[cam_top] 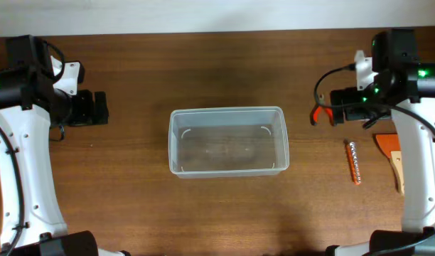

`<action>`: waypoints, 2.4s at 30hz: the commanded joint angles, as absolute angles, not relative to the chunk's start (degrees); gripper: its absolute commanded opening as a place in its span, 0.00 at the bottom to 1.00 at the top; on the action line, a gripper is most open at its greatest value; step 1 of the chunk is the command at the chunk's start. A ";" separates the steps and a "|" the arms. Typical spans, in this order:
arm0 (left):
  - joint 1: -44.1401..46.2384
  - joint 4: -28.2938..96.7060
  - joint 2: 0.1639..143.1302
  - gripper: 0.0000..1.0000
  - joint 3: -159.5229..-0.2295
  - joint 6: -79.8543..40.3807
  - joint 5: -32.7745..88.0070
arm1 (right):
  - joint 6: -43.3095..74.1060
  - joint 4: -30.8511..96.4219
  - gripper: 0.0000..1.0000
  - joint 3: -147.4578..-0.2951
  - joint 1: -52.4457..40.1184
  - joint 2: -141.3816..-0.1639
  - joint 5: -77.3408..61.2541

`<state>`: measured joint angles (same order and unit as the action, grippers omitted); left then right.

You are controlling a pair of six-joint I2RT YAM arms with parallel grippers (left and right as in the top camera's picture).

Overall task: Pack container
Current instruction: 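Release the container and move the right gripper to the orange socket strip, then lower the right gripper and grasp the orange socket strip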

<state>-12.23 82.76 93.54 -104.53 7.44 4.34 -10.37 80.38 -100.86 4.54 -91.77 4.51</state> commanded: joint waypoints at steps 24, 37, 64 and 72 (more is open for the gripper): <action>-12.03 82.76 93.82 0.99 -105.14 6.72 5.15 | -22.17 81.28 0.99 -101.80 18.79 -91.79 -2.79; -12.05 82.76 93.82 0.99 -105.14 6.72 5.15 | -24.91 81.23 0.99 -101.80 21.52 -93.17 -4.51; -12.03 82.76 93.82 0.99 -105.14 6.72 5.15 | -27.18 76.44 0.99 -94.45 22.26 -108.97 -4.12; -12.03 82.76 93.82 0.99 -105.14 6.72 5.15 | -27.18 75.64 0.99 -91.39 22.26 -111.39 -4.08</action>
<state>-12.23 82.74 93.54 -104.53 7.44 4.34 -27.00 75.79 -91.57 21.78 -111.74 -3.36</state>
